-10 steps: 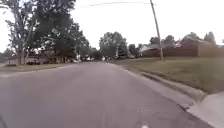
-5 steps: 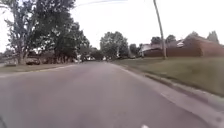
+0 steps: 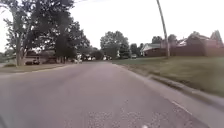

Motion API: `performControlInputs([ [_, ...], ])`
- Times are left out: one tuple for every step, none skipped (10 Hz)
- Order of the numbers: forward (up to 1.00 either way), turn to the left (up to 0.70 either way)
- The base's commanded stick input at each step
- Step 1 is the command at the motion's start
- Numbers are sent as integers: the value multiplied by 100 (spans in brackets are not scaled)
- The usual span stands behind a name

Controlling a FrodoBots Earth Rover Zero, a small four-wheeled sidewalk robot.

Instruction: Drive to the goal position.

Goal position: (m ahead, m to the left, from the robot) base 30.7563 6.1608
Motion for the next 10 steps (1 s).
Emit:
performControlInputs([
  [100,-8],
  [100,-30],
  [100,-27],
  [100,-5],
  [100,0],
  [100,0],
  [100,0],
  [100,0],
  [100,0],
  [100,0],
])
